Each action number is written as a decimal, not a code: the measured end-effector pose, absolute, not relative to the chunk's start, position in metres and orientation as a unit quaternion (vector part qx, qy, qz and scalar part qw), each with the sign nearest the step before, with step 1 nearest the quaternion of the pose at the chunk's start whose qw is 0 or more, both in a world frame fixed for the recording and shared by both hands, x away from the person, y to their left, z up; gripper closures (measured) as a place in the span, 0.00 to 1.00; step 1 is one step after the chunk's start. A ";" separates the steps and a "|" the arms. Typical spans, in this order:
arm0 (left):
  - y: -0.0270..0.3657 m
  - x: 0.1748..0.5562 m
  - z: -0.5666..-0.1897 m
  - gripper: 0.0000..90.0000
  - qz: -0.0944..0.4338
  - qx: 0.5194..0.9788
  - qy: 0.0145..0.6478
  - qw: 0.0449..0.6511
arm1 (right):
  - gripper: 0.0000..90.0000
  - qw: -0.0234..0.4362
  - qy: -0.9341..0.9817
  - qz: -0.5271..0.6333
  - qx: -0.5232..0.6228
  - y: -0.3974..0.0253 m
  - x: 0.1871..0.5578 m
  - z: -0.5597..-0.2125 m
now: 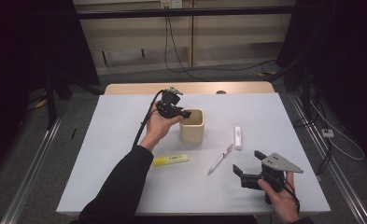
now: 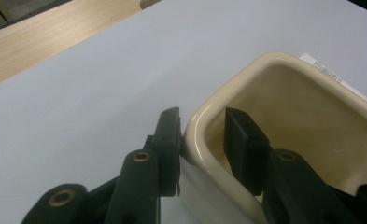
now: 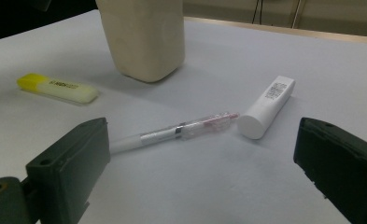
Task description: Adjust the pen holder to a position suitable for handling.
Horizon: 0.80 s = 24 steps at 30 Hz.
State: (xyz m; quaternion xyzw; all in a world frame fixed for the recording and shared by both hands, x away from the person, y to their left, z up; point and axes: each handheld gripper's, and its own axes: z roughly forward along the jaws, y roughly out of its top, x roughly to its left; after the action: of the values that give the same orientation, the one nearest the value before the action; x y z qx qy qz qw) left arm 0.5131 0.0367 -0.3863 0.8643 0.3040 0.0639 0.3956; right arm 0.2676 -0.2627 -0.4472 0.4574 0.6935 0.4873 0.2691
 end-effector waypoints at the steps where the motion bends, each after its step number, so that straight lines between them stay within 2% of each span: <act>1: 0.037 0.513 -0.386 0.72 0.063 0.862 0.303 0.401 | 0.04 0.269 0.693 0.487 0.458 -0.263 0.267 -0.447; 3: 0.040 0.515 -0.387 0.62 0.059 0.860 0.308 0.403 | 0.04 0.270 0.693 0.487 0.457 -0.263 0.267 -0.447; 6: 0.042 0.515 -0.385 0.60 0.056 0.860 0.302 0.408 | 0.04 0.270 0.694 0.487 0.457 -0.263 0.268 -0.447; 10: 0.044 0.515 -0.382 0.52 0.072 0.861 0.301 0.404 | 0.04 0.270 0.694 0.487 0.457 -0.262 0.268 -0.447; 20: 0.049 0.513 -0.381 0.14 0.076 0.848 0.319 0.416 | 0.04 0.272 0.693 0.486 0.458 -0.262 0.268 -0.447; 24: 0.051 0.512 -0.376 0.07 0.079 0.848 0.300 0.429 | 0.04 0.270 0.690 0.487 0.462 -0.263 0.269 -0.447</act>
State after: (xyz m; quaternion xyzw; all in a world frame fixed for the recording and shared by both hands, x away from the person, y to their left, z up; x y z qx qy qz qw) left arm 0.5119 0.0514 -0.3761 0.8485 0.3000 0.0791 0.4288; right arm 0.2686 -0.2626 -0.4474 0.4623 0.6902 0.4869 0.2698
